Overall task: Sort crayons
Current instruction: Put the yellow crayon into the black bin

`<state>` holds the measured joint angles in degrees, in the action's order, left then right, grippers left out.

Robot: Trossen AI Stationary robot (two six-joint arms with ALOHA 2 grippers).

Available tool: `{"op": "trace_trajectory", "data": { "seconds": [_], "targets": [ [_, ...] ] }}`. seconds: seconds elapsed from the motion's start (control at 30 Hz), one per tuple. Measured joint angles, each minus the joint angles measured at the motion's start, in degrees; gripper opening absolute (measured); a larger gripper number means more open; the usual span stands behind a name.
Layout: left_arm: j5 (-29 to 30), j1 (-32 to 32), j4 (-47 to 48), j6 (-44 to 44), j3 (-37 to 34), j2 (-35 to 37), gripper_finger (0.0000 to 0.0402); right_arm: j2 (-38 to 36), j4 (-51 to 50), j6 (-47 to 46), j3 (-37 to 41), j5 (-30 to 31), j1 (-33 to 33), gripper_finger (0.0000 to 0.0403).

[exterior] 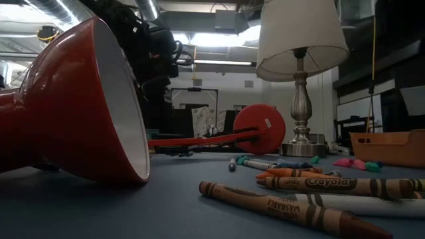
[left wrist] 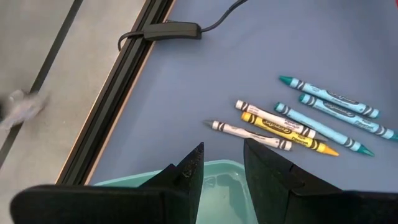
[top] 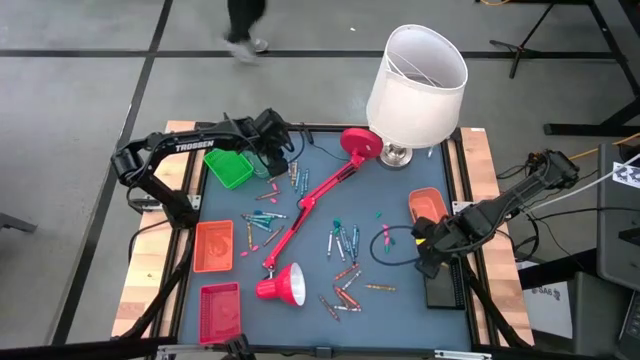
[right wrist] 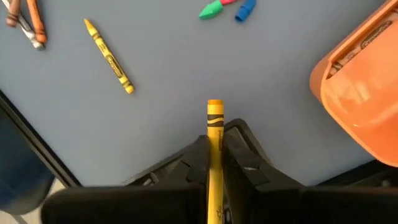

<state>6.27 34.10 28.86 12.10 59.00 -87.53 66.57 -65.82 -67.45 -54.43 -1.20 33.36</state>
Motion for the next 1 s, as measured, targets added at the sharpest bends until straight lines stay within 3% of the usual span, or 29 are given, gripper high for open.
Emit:
{"op": "trace_trajectory", "data": {
  "seconds": [0.27,0.5,0.6,1.0],
  "targets": [
    [0.01,-0.08,0.0,0.02,0.0,0.0,0.0098,0.0,-1.42,0.4,0.0,-2.67,0.0,0.0026],
    [0.01,-0.08,0.03,-1.2,0.0,0.0,0.0098,0.02,-1.22,-0.06,-0.02,-11.24,0.04,0.0026],
    [0.01,-0.08,0.11,-1.16,0.0,0.0,0.0098,0.02,-1.12,-0.08,0.12,-11.67,0.07,0.0026],
    [0.02,-0.07,0.35,-1.07,0.0,0.0,0.0098,0.04,1.36,-0.23,7.46,-16.98,0.07,0.0026]
  ]
}}
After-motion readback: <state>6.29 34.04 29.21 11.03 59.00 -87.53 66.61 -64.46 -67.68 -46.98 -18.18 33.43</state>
